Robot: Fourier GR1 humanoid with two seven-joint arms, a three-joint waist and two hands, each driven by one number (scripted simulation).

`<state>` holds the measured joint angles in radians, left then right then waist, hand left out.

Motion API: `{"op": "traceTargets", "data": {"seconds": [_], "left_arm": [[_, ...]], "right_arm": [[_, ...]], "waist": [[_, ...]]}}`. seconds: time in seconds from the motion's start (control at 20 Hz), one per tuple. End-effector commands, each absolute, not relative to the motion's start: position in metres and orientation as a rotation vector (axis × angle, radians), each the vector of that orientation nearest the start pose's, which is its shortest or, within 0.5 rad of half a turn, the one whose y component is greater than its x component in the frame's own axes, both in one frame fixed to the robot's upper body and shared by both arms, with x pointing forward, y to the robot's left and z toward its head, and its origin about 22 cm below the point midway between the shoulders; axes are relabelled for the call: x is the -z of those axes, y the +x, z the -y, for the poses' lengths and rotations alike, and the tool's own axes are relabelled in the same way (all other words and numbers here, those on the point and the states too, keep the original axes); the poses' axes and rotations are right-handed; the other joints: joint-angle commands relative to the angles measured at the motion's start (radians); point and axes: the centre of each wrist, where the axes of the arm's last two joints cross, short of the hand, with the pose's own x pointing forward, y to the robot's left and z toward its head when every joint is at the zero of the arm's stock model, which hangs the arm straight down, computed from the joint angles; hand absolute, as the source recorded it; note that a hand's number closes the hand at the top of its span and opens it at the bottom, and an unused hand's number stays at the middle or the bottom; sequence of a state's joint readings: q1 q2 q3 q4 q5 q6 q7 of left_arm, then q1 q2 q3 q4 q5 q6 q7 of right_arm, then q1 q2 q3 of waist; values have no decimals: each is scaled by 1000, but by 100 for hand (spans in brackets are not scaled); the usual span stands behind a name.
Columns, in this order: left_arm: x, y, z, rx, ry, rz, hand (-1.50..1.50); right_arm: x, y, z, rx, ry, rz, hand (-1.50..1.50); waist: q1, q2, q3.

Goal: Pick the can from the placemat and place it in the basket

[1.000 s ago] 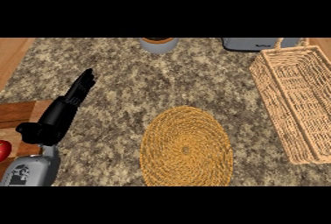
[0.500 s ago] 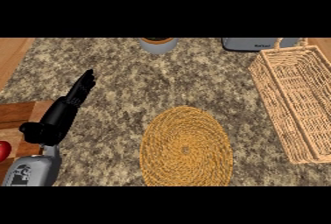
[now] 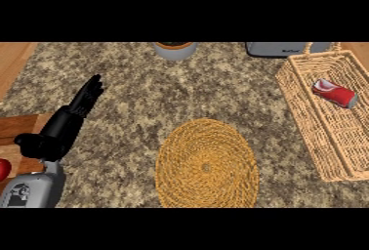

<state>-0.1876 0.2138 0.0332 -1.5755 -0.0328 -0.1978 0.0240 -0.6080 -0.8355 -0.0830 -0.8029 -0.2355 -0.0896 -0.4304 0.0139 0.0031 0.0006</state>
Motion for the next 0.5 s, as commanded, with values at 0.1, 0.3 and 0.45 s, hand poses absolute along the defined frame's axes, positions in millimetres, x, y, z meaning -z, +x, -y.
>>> {"op": "traceTargets", "data": {"seconds": [0.1, 0.3, 0.45], "left_arm": [[-47, 277, -264, 388, 75, 1688, 0], [-57, 283, -262, 384, 51, 1712, 0], [-60, 287, -262, 395, 34, 1706, 0]], "right_arm": [[-180, 341, 480, -54, -578, 1978, -150], [-204, 343, 498, 102, -513, 1916, -150], [-205, 330, 520, 132, -448, 1836, -150]], "waist": [[-15, -4, -1], [-7, -1, -1], [-4, 0, 0]]}}
